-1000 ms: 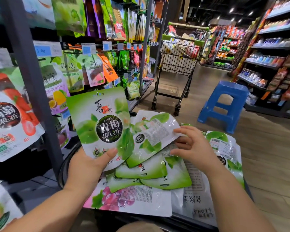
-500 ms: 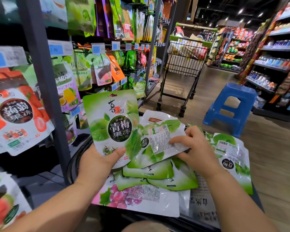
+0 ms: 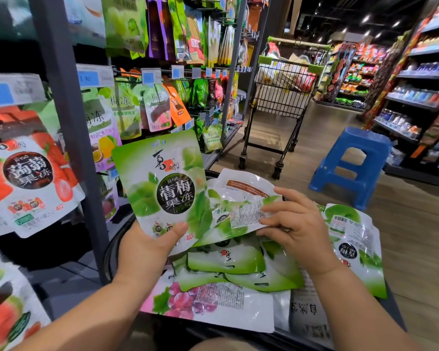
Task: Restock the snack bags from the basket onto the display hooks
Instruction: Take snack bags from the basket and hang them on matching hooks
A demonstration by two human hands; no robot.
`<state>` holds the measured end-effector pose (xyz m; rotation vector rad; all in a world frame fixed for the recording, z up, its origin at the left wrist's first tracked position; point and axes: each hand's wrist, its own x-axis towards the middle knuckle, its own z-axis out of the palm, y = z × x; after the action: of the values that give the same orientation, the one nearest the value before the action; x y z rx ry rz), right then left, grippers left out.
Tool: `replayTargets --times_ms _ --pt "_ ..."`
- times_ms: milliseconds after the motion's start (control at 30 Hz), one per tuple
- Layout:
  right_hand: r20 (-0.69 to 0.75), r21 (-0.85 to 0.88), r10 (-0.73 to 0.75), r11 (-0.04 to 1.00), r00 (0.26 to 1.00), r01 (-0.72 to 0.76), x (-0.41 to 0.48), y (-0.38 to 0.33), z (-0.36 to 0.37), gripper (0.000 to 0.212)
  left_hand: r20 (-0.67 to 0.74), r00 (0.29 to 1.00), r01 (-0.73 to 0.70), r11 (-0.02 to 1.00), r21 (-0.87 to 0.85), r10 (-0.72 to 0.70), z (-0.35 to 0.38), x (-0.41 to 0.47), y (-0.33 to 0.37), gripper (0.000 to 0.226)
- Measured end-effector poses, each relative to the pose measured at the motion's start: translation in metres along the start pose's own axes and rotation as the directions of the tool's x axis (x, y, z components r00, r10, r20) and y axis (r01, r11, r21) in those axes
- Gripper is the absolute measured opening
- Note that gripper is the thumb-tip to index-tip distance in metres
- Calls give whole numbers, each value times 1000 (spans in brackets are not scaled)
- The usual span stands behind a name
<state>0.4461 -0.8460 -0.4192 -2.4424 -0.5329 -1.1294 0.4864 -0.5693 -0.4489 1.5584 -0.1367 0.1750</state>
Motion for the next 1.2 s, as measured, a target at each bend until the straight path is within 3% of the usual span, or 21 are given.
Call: replayTargets --times_ms 233,367,533,667,733,867,1000,1067,1200 --pt "-90 3 35 999 995 -35 0 -4 -1 41 -35 999 -23 1000 -15 22 -1 1 -3 38" --pt "-196 63 162 986 967 -152 0 -9 -9 36 -103 995 -21 998 -65 14 -1 0 1 23" --pt "-302 269 426 896 853 -352 1 -19 -20 14 -83 996 -27 992 -124 17 2 -3 8 37" --pt "-310 476 671 723 674 -501 5 -23 -22 28 -44 999 -8 998 -69 5 0 1 -1 33" --pt "-263 459 759 641 595 -615 7 -20 -21 32 -11 1000 -4 999 -51 4 0 1 0 32" --pt "-125 199 810 587 574 -785 7 -17 -15 36 63 998 4 1000 -10 -3 0 0 3 32" --pt "-2 25 826 564 564 -826 6 -12 -15 31 82 997 7 1000 1 -7 2 -1 7 33" --pt "129 0 847 520 516 -854 5 -11 -17 28 96 995 9 1000 -14 -8 3 -2 8 37" --pt "347 12 822 477 451 -879 6 -20 -17 48 100 994 36 999 -40 -32 3 0 7 39"
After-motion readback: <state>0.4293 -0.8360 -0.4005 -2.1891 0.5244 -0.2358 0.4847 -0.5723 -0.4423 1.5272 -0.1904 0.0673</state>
